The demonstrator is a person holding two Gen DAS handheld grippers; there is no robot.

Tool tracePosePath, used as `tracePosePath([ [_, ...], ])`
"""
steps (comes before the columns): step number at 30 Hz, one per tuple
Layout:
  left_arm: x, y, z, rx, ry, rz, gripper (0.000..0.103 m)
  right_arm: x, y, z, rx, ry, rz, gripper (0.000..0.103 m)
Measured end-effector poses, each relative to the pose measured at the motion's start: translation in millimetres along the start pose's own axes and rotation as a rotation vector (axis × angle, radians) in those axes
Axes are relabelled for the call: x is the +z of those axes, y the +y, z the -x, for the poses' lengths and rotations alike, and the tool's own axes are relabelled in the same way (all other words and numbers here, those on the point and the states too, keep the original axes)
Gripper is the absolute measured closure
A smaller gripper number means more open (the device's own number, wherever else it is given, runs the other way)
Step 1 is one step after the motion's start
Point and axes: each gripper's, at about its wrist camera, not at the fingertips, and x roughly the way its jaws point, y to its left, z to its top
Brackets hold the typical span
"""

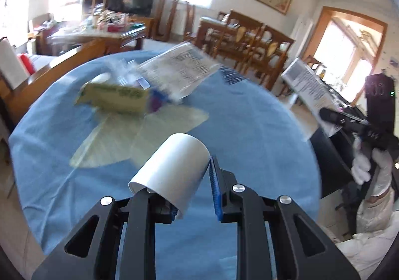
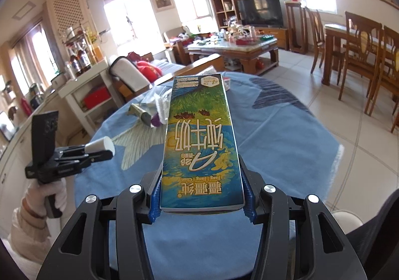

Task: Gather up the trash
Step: 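Carry both items to the black bin and release them inside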

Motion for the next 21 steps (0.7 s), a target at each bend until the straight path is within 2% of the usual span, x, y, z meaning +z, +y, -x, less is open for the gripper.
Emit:
tracePosePath([
  [6, 20.0, -59.6, -12.7, -0.109, -0.03, -0.066, 0.081, -12.4, -27.4, 45.2, -0.071, -0.034, 0.003, 0.053],
  [11, 36.0, -118.0, -38.7, -0.217, -0.034, -0.131, 0.08, -33.9, -62.8, 86.1, -0.139, -0.056, -0.035, 0.053],
  [16, 47.6, -188.4, -82.2, -0.364, 0.018, -0.205, 0.08, -70.5, -114.4, 128.8, -0.232, -0.054, -0.111, 0.053],
  [21, 44.4, -266.1, -126.4, -0.486, 0.099, -0.312, 0.08, -115.5, -175.4, 167.1, -0.335, -0.038, -0.235, 0.053],
])
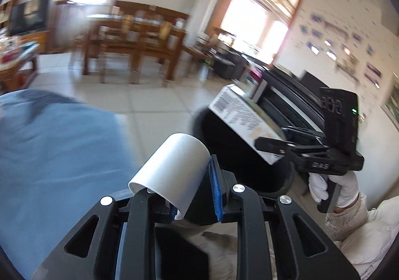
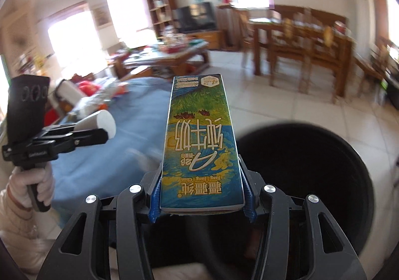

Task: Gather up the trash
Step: 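Carry both items to the black bin and release them inside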

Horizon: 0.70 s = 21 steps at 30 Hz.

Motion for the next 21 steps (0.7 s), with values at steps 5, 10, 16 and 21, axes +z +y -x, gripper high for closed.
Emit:
tracePosePath([
  [5, 10.8, -43.2, -67.6, -0.094, 0.089, -0.087, 0.08, -27.2, -63.2, 3.2, -0.097, 0.068, -0.088, 0.053],
  [10, 10.3, -71.6, -112.1, -0.122, 0.165, -0.16, 0.08, -45.9, -92.7, -5.5, -0.146, 0.136, -0.106, 0.053],
  [16, 4.2, -81.6, -139.5, -0.12, 0.249, -0.197, 0.08, -56.8, -94.9, -15.4, -0.166, 0.17, -0.102, 0.053],
  [21, -3.4, -81.8, -145.0, -0.104, 0.284, -0.204, 0.079, -57.6, -92.1, -23.0, -0.166, 0.18, -0.102, 0.053],
])
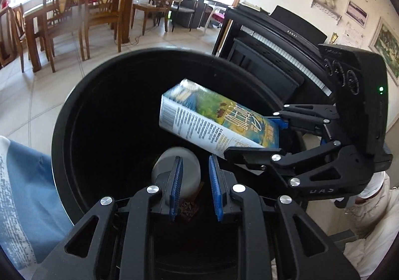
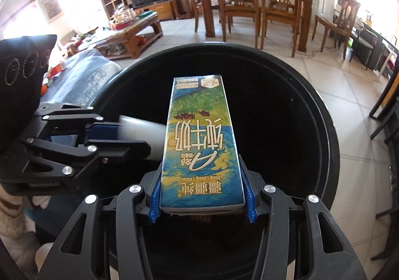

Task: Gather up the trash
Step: 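Carry both items to the black bin and release them inside, then move both tools back over the table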

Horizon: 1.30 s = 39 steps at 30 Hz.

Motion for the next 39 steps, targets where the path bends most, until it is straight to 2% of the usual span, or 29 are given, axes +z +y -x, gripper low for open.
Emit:
tracePosePath([
  [2, -0.2, 0.8, 1.0, 0.0, -0.005, -0.003, 0.079, 2.1, 2.0, -1.3, 0.004, 0.004, -0.003, 0.052],
  [6, -1.7, 0.4, 7.4, 0.01, -0.013, -0.007, 0.078, 3.2, 7.7, 0.8, 0.006, -0.012, -0.005, 0.041],
  [8, -3.5, -1.5, 8.8, 0.013, -0.02, -0.005, 0.074, 4.6, 11.7, 4.1, 0.004, -0.027, 0.0, 0.04],
  [10, -6.2, -2.8, 17.1, 0.032, -0.044, 0.0, 0.05, 5.3, 16.6, 8.4, 0.008, -0.042, 0.003, 0.04],
  [11, -8.8, -3.7, 23.3, 0.048, -0.062, -0.001, 0.044, 6.3, 18.0, 10.5, 0.011, -0.049, 0.003, 0.039],
  [12, -10.8, -4.8, 28.0, 0.056, -0.075, -0.004, 0.039, 8.2, 18.4, 12.5, 0.014, -0.057, 0.003, 0.037],
  [14, -16.6, -4.5, 38.9, 0.071, -0.094, 0.002, 0.038, 11.6, 23.1, 17.4, 0.02, -0.076, 0.006, 0.036],
  [16, -21.1, -3.0, 47.4, 0.089, -0.108, 0.016, 0.027, 16.4, 31.0, 21.0, 0.028, -0.095, 0.008, 0.035],
  [18, -27.6, 0.0, 61.2, 0.115, -0.133, 0.031, 0.023, 21.6, 39.7, 25.6, 0.044, -0.125, 0.0, 0.027],
  [21, -36.8, 3.2, 81.0, 0.141, -0.166, 0.049, 0.021, 30.1, 51.6, 30.0, 0.074, -0.149, -0.012, 0.026],
  [23, -44.7, 6.5, 96.0, 0.16, -0.192, 0.064, 0.019, 37.1, 62.1, 31.4, 0.099, -0.16, -0.016, 0.019],
  [25, -51.8, 9.6, 109.1, 0.18, -0.215, 0.075, 0.013, 44.5, 74.8, 32.0, 0.126, -0.166, -0.01, 0.017],
  [29, -68.3, 18.5, 135.6, 0.236, -0.257, 0.099, 0.011, 55.9, 109.8, 28.9, 0.159, -0.169, 0.031, 0.006],
  [35, -96.2, 40.9, 170.4, 0.302, -0.294, 0.164, 0.01, 69.7, 166.6, 17.2, 0.216, -0.153, 0.098, 0.005],
  [39, -124.5, 60.1, 195.7, 0.348, -0.326, 0.249, 0.01, 76.2, 205.6, 6.2, 0.256, -0.137, 0.148, 0.005],
])
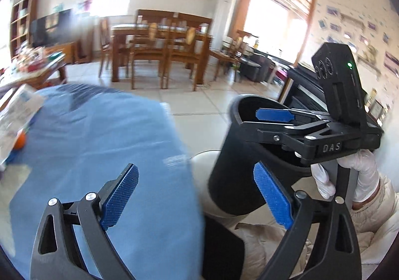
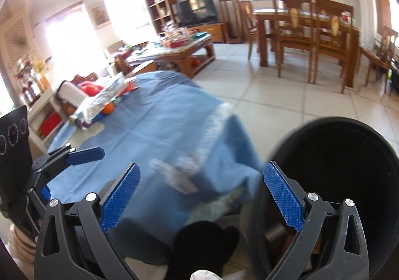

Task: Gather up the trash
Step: 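Move both tools back over the table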

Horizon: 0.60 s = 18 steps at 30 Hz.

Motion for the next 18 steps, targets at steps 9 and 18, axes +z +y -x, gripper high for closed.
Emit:
tracePosePath([
  [9, -15.0, 80.7, 46.4, 0.136, -0.062, 0.19, 0.005, 23.5, 69.5, -54.2, 0.095, 0.041, 0.072, 0.005],
  [18, -28.3, 193.0, 116.1, 0.32, -0.199, 0.538, 0.005, 52.6, 111.9, -105.6, 0.218, 0.052, 0.06, 0.005],
])
